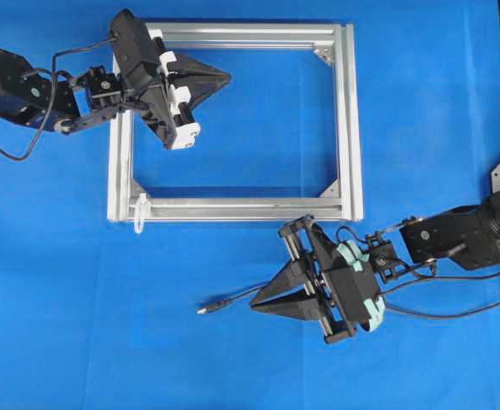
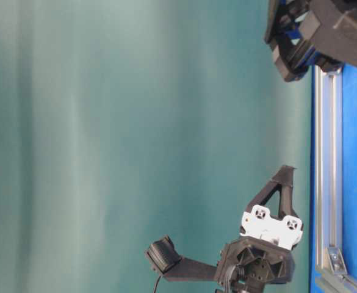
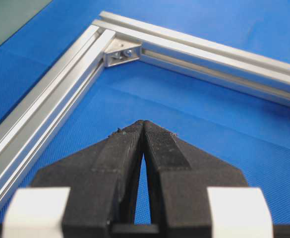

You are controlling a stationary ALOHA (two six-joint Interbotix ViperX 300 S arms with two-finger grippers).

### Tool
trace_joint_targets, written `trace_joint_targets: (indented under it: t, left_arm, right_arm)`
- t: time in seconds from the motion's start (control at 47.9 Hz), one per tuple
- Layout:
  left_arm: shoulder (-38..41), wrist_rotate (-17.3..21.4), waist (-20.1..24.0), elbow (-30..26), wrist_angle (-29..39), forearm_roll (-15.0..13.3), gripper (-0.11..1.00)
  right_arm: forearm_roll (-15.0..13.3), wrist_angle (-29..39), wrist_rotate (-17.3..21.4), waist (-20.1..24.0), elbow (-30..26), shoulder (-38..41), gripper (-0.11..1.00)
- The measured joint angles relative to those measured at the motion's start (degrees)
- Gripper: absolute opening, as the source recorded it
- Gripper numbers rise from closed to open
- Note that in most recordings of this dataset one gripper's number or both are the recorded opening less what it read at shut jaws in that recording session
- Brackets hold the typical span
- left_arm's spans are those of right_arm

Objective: Insert the wire through the string loop located on the left side.
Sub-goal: 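Open the right gripper and lower it over the black USB cable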

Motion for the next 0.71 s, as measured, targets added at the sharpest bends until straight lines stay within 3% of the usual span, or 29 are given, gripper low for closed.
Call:
trace_joint_targets:
  t: [0.188, 0.46, 0.585, 0.71]
  left_arm:
    - [-1.8, 0.6, -0.3, 0.1, 0.7, 1.0, 0.00]
    - [-1.8, 0.6, -0.2, 0.1, 0.7, 1.1, 0.00]
    - [-1.8, 0.6, -0.2, 0.1, 0.7, 1.1, 0.00]
    - [-1.8, 0.6, -0.2, 0.3, 0.8, 1.1, 0.00]
  right_arm:
    - [1.3, 1.3, 2.6, 0.1, -0.3, -1.1, -0.10]
    - [1.3, 2.3, 4.0, 0.0, -0.4, -1.1, -0.06]
    - [1.3, 2.3, 4.3, 0.0, -0.4, -1.1, 0.08]
    - [1.3, 2.3, 5.2, 0.0, -0.4, -1.1, 0.38]
